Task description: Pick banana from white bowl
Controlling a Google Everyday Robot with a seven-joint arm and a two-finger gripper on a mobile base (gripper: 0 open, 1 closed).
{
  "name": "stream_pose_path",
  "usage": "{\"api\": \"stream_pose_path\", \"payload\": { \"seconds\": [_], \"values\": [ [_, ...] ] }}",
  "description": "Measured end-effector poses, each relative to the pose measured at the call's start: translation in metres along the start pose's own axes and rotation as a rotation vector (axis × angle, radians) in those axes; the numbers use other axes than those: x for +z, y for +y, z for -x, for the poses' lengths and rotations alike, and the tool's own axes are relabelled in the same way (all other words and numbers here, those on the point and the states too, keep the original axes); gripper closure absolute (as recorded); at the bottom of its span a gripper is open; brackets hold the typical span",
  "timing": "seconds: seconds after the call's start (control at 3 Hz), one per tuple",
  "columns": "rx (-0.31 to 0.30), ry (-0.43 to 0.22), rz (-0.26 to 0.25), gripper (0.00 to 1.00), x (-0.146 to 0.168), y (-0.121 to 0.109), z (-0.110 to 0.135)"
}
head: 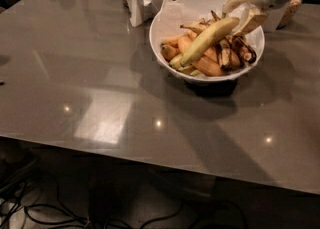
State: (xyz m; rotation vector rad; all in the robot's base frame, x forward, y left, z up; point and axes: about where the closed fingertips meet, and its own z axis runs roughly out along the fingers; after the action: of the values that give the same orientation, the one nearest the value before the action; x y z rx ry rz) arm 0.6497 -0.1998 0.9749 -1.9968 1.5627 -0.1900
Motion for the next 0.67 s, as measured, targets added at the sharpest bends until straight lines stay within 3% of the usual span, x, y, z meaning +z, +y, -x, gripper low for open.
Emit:
{"api": "stream_pose_path", "payload": {
  "seconds": [0.33,0.67],
  "values": [
    [0.012,-0.05,0.032,0.5,0.0126,0.0085,0.013],
    [0.016,-0.057,0.044,0.52,0.0134,0.011,0.0144]
  ]
}}
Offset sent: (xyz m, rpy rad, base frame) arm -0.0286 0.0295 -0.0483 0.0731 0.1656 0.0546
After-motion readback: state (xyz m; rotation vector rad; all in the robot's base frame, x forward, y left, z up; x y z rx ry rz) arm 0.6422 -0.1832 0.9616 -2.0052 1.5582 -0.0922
